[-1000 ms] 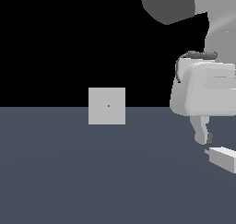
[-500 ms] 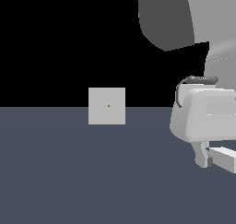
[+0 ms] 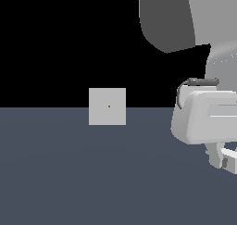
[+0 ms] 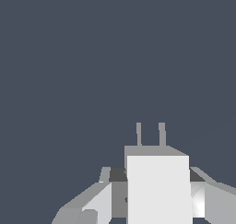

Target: Plug the charger into the wall socket.

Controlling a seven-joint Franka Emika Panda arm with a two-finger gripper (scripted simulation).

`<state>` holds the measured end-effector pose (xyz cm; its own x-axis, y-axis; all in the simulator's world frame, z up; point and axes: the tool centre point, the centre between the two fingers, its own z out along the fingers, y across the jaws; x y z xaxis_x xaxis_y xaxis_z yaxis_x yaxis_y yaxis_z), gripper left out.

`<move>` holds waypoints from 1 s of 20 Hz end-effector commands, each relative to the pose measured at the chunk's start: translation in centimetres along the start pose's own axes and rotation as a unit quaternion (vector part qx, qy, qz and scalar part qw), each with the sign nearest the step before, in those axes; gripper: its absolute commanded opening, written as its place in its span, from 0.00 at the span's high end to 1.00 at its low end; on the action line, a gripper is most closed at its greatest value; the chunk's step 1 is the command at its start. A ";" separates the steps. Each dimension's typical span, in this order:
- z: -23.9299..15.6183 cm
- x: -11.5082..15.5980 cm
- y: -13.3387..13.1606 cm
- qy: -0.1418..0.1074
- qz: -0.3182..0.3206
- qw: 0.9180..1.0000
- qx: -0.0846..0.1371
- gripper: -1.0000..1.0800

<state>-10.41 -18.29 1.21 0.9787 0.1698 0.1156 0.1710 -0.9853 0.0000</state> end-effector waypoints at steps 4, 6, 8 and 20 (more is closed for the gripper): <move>0.0 0.0 -0.1 0.000 0.000 1.000 0.000 1.00; -0.1 0.1 -0.4 0.000 0.002 1.000 0.000 1.00; -0.3 0.3 -0.9 0.000 0.004 1.000 0.000 1.00; -2.6 2.7 -7.0 0.001 0.034 0.999 -0.003 1.00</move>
<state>-9.46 -12.10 3.65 0.9868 0.1124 0.1162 0.1132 -0.9936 -0.0009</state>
